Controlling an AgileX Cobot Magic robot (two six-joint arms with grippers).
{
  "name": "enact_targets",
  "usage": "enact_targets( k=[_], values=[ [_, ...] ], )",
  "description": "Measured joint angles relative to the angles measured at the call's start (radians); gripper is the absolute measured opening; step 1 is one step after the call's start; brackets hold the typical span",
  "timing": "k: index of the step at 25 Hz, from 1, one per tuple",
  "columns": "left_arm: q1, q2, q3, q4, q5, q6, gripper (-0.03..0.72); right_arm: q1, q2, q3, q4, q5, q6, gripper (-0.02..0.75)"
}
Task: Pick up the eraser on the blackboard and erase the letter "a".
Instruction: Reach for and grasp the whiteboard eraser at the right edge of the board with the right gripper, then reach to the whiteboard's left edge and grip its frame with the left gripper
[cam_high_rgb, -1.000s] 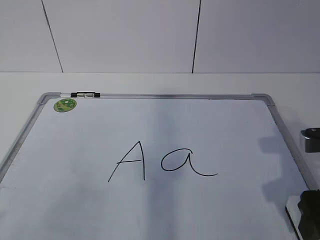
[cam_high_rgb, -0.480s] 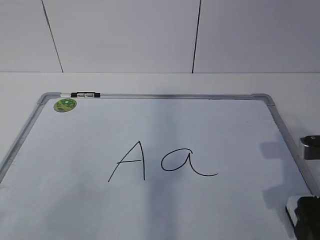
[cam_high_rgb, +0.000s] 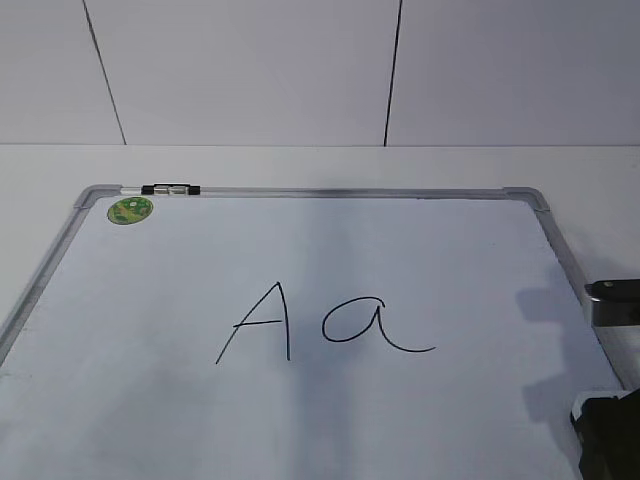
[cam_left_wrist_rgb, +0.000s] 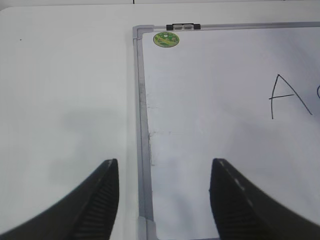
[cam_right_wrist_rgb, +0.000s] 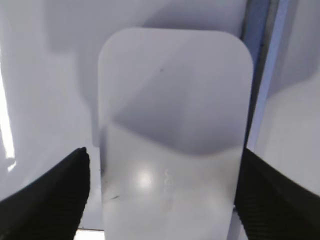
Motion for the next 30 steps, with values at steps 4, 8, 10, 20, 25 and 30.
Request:
enact_targets(
  k=[4,8,10,20,25,30],
  values=[
    [0.000,0.000,0.000,0.000,0.000,0.000,0.433,0.000,0.000,0.000,-0.006,-0.006,0.005,0.667],
    [0.000,0.000,0.000,0.000,0.000,0.000,0.433,0.000,0.000,0.000,-0.010,-0.011,0.004,0.652],
    [0.000,0.000,0.000,0.000,0.000,0.000,0.433,0.000,0.000,0.000,-0.014,-0.011,0.004,0.641],
    [0.000,0.000,0.000,0.000,0.000,0.000,0.433,0.000,0.000,0.000,-0.032,-0.009,0.004,0.617],
    [0.000,0.000,0.000,0.000,0.000,0.000,0.433,0.000,0.000,0.000,-0.034,-0.009,0.004,0.606],
    [0.000,0.000,0.000,0.000,0.000,0.000,0.433,0.000,0.000,0.000,-0.037,-0.007,0.005,0.582]
  ],
)
